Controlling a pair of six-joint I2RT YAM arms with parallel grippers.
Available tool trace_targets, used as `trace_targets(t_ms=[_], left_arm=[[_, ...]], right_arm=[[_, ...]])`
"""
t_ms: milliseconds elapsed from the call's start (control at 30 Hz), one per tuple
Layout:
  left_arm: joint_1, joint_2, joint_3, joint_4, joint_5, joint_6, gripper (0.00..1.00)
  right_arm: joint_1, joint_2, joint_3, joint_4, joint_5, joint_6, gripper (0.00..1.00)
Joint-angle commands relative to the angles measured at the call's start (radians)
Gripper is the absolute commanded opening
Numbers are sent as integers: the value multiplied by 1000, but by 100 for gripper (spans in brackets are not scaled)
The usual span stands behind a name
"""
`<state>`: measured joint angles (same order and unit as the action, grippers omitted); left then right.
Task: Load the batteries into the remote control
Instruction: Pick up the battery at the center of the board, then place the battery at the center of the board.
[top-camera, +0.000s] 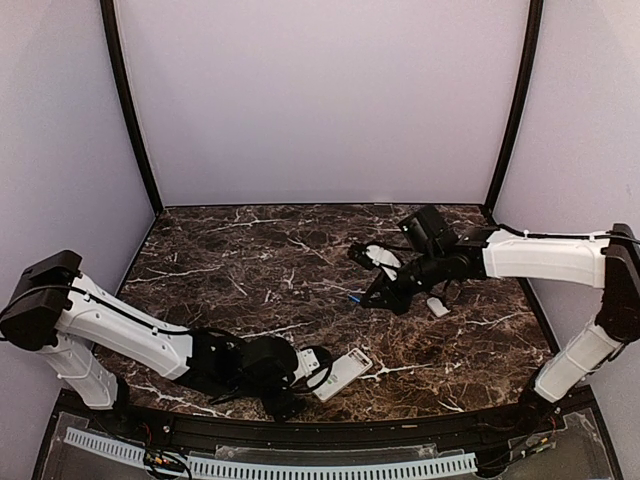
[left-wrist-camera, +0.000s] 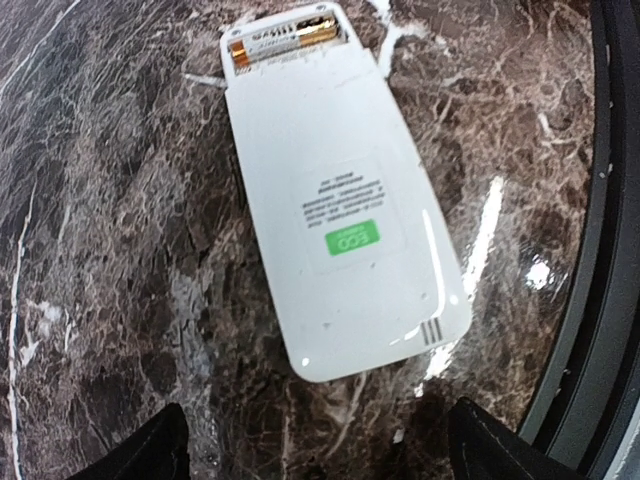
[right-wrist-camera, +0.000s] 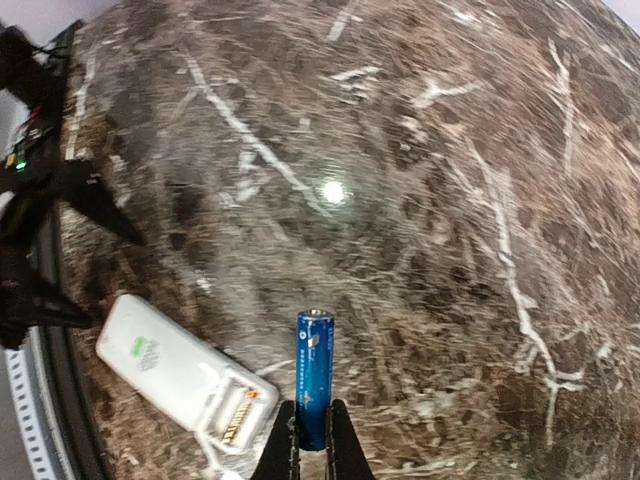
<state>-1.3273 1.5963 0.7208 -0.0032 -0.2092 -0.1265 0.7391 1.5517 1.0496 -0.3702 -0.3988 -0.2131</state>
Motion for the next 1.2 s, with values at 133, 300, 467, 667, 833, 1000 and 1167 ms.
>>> trace_targets(t_ms=[133,300,467,667,833,1000,1167], left_arm=[[-1,-17,-19,127,43,16,89],[0,15,-28,189,30,13,90],[0,62,-40,234,19,24,90],[2,110,-40,255,4,17,89],[5,104,-47,267,3,11,88],[5,30,-48,281,34,28,88],[5,-80,-55,334,108,77,88]], right_arm=[[49,-213,-109,173,-178,-6,0],[53,-299,-156,185,-183,1,0],[54,-322,-127,114,-173,85,0],[75,-399,-205,162,-255,196,0],[75,-463,-226,237,-305,261,0],[75,-464,-198,253,-376,282,0],[75,-466,-172,274,-478,299,0]])
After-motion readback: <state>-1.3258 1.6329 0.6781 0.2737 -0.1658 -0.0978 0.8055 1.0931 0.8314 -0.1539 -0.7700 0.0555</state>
